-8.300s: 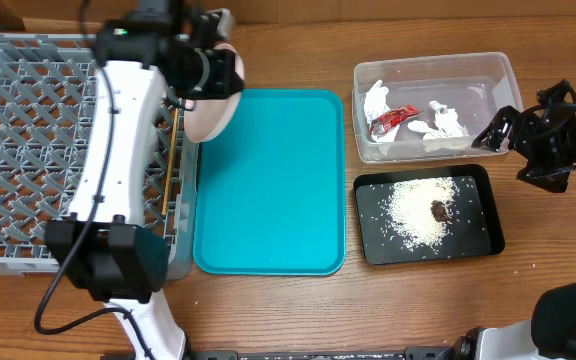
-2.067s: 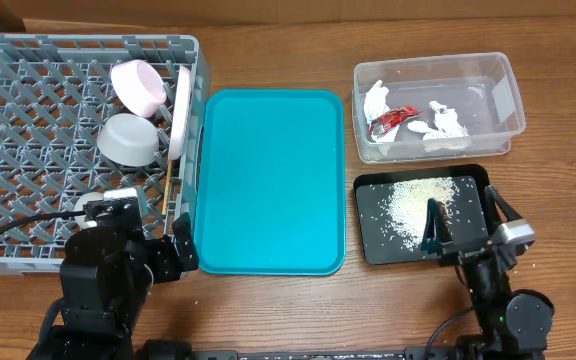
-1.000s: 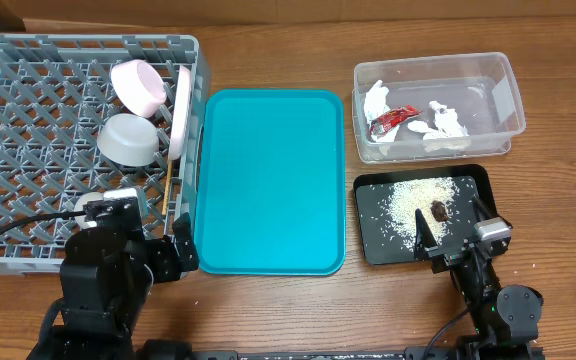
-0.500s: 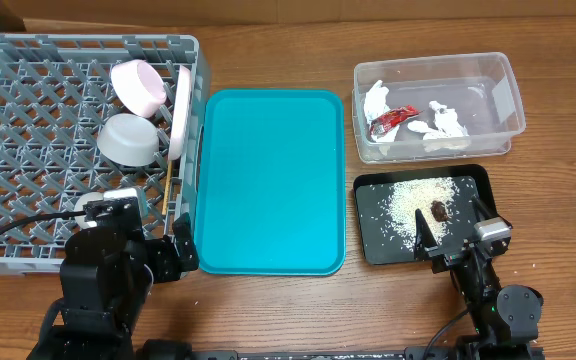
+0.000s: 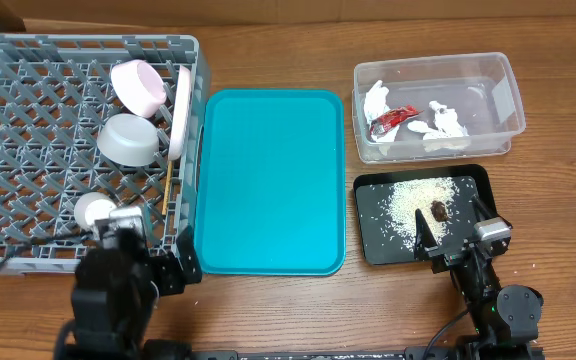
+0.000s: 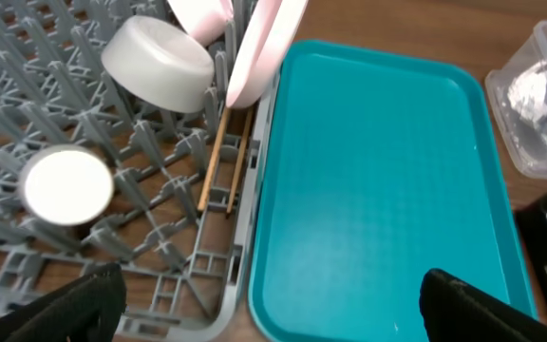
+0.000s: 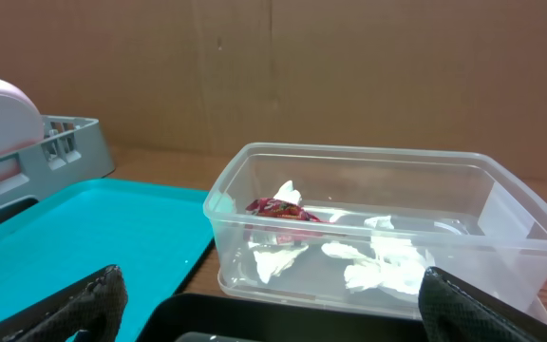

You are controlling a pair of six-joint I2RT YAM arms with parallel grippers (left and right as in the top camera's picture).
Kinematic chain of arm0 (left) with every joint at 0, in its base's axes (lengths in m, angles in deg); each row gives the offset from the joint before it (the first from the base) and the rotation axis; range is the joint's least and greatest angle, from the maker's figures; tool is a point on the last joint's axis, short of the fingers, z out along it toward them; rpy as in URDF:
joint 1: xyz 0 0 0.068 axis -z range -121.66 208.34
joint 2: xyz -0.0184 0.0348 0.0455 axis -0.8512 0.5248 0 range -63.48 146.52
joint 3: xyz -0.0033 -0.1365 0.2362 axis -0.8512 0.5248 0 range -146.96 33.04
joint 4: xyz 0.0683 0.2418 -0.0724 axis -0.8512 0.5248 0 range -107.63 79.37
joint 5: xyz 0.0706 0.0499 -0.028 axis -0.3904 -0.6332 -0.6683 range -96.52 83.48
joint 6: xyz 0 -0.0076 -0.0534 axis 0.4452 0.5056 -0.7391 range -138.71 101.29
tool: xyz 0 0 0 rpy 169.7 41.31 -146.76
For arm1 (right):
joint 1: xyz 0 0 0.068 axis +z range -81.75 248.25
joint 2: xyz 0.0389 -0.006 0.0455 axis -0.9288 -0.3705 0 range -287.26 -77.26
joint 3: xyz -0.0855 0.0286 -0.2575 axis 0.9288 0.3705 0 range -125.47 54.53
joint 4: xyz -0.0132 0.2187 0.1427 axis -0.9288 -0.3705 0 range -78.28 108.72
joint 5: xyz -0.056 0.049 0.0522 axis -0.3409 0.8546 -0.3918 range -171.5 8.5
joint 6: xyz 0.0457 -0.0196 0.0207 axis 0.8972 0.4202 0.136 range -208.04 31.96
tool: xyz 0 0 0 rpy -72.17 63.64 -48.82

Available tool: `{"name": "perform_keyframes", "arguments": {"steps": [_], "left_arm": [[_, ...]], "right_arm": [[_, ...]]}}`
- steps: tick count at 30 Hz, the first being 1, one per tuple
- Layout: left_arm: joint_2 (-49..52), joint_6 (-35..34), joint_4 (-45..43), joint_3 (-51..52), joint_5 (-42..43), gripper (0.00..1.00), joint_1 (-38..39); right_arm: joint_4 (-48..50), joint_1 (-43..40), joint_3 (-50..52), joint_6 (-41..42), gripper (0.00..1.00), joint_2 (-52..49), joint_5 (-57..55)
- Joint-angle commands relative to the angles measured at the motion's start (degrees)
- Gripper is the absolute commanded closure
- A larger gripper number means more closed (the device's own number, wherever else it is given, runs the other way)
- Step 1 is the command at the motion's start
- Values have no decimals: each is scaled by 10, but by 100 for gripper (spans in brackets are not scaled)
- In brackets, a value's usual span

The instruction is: Sort waste into correct bins and load items into the dishwasher

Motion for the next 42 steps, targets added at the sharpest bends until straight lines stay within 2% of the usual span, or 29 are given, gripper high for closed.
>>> {"name": "perform_keyframes", "arguments": {"steps": [1, 9, 16, 24, 28, 33, 42], "left_arm": [[-63, -18, -57, 99, 5, 0, 3], [-188, -36, -269, 303, 23, 0, 3], [-254, -33, -407, 399, 20, 0, 3], [-283, 47, -617, 483, 20, 0, 3], [-283, 87, -619, 482, 20, 0, 3], [-283, 65, -527, 482, 31, 0, 3], [-282, 66, -528, 482, 40, 0, 3]], "right_arm": [[3, 2, 6, -2, 0, 5, -7], [3, 2, 6, -2, 0, 5, -7], [3, 2, 6, -2, 0, 5, -7], [3, 2, 6, -2, 0, 5, -7], [3, 2, 6, -2, 0, 5, -7], [3, 2, 6, -2, 0, 5, -7], [3, 2, 6, -2, 0, 5, -7]]}}
